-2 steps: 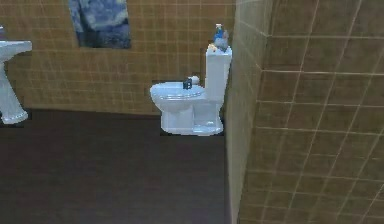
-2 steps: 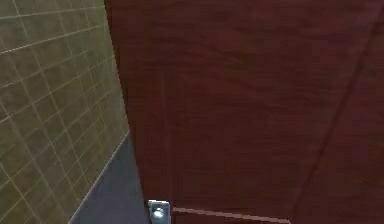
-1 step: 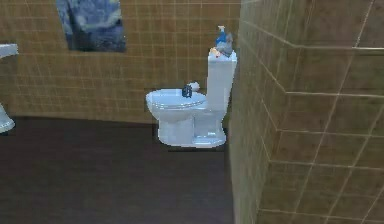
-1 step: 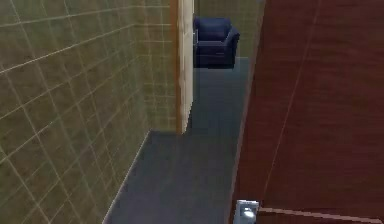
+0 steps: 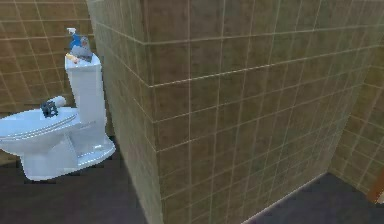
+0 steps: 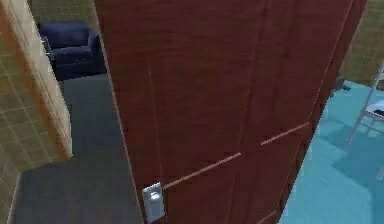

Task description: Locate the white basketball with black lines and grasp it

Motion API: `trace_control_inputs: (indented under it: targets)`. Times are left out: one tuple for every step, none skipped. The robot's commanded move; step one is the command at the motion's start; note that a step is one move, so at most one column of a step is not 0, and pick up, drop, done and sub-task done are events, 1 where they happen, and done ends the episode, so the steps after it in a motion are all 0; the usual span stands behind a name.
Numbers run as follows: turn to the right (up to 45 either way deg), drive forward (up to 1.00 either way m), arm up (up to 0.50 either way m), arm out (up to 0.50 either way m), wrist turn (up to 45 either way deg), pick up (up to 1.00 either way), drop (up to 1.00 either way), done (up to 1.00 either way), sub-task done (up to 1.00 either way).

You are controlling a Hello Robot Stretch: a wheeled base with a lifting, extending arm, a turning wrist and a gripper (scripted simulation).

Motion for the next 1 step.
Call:
trace_control_inputs:
  targets:
    - [0.0, 0.45, 0.0, 0.0, 0.0, 0.0, 0.0, 0.0, 0.0]
